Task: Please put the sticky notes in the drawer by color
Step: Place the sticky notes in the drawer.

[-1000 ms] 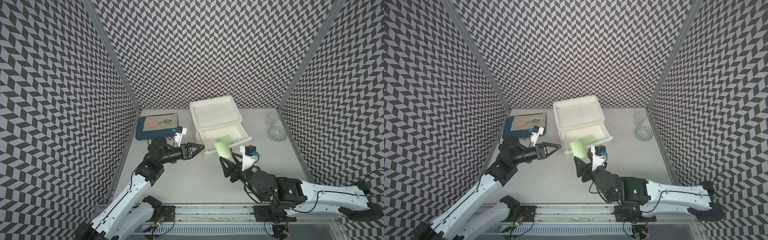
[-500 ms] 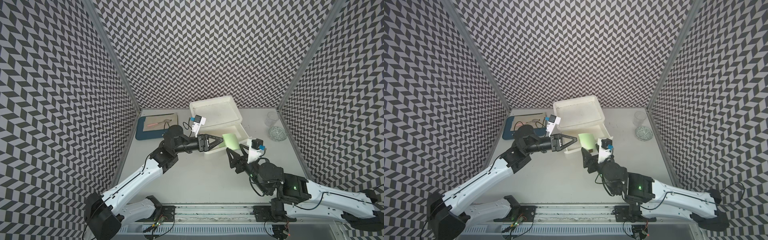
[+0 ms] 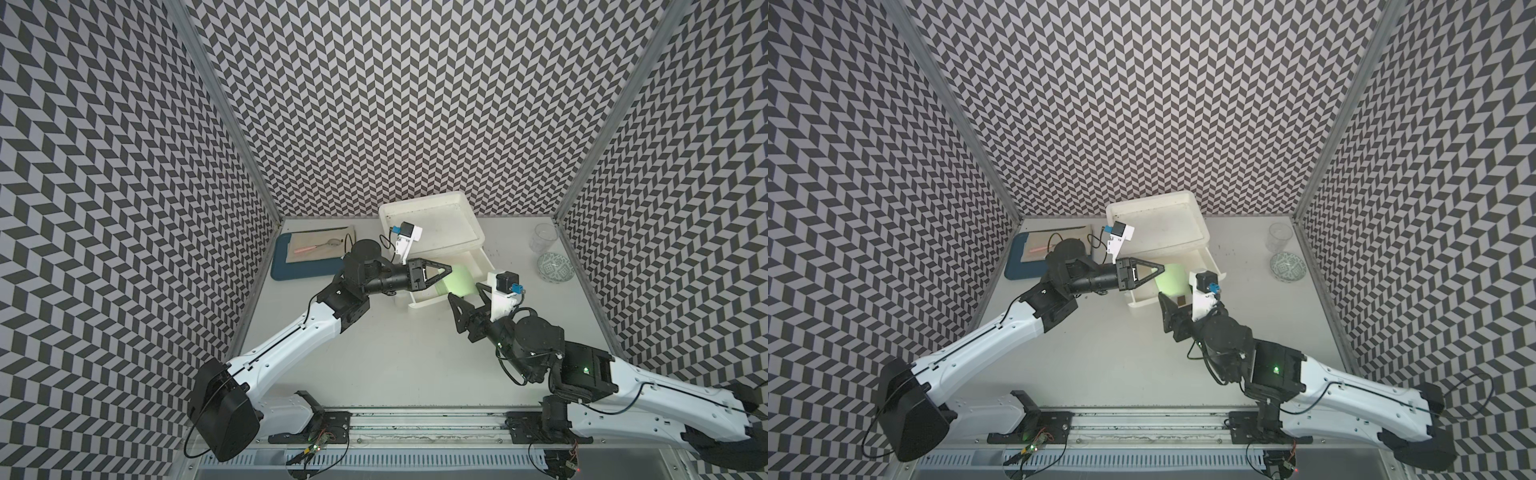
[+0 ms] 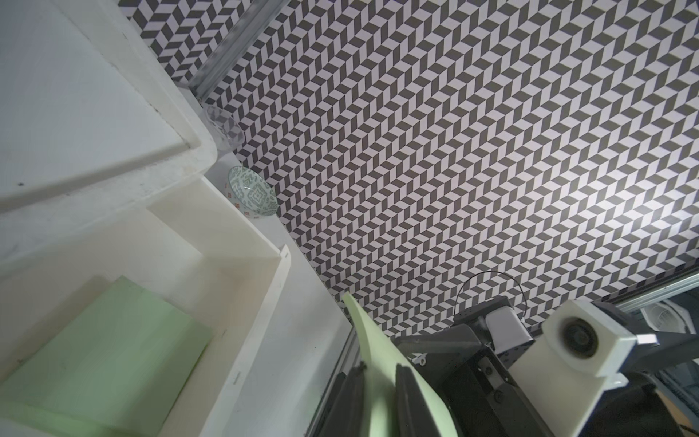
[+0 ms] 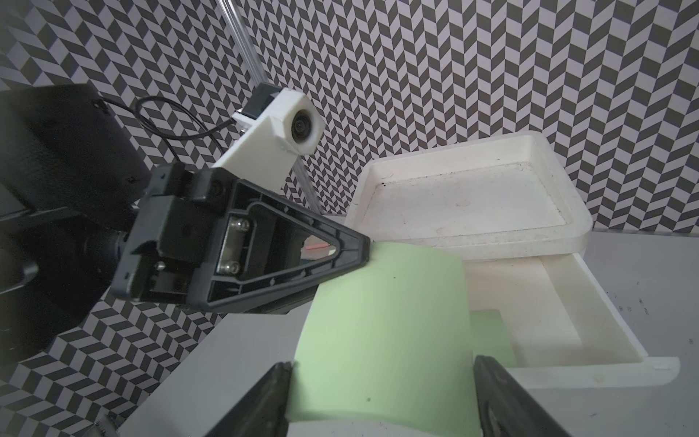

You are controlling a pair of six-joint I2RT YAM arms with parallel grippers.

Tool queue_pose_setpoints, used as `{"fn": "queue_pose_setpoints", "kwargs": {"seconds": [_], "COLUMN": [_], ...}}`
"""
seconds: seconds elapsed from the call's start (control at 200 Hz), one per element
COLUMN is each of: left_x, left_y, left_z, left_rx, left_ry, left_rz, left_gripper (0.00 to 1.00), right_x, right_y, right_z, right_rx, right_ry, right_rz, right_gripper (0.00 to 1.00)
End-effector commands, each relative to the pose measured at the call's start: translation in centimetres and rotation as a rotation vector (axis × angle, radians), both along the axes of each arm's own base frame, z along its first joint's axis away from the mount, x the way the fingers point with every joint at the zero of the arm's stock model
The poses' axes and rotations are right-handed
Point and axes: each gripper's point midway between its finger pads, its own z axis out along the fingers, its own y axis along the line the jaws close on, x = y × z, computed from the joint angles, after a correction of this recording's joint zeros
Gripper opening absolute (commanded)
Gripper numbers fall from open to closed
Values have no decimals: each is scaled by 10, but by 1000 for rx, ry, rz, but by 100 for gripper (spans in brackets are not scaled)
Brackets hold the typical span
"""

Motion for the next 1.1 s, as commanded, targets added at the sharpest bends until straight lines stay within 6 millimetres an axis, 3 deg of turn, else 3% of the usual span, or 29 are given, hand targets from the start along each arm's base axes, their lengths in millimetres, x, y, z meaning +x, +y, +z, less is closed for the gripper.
{"fn": "queue_pose_setpoints", "kwargs": {"seconds": [0.0,0.235,0.305,0.376,0.506,0.591,0.711,0.831,0.916,0.976,1.097], "left_x": [1,29,35,36,33,31,23,14,7,5,6], "left_y": [1,43,56,63,66,66,65,68,69,69,66], "left_z": [15,13,15,19,27,31,39,51,59,63,59], "left_rx": [6,27,22,15,10,-2,-31,-66,-87,-96,-93], "left_ry": [-59,-55,-59,-75,-102,-119,-128,-152,-171,-177,-160], "left_rz": [-5,69,86,83,68,52,13,-20,-48,-59,-81], "left_gripper": [8,4,4,4,4,4,4,4,4,4,4], "right_x": [8,31,34,35,27,21,20,41,48,43,31], "right_y": [-4,-16,-23,-24,-5,10,18,-2,-14,-14,-13], "right_z": [22,24,35,50,75,76,68,47,30,29,38], "right_rx": [66,56,86,120,175,214,291,392,477,497,476], "right_ry": [-19,11,12,11,49,130,244,342,399,403,376], "right_rz": [-12,56,84,150,406,585,758,728,739,777,826], "right_gripper": [83,93,100,100,100,100,95,88,77,71,70]}}
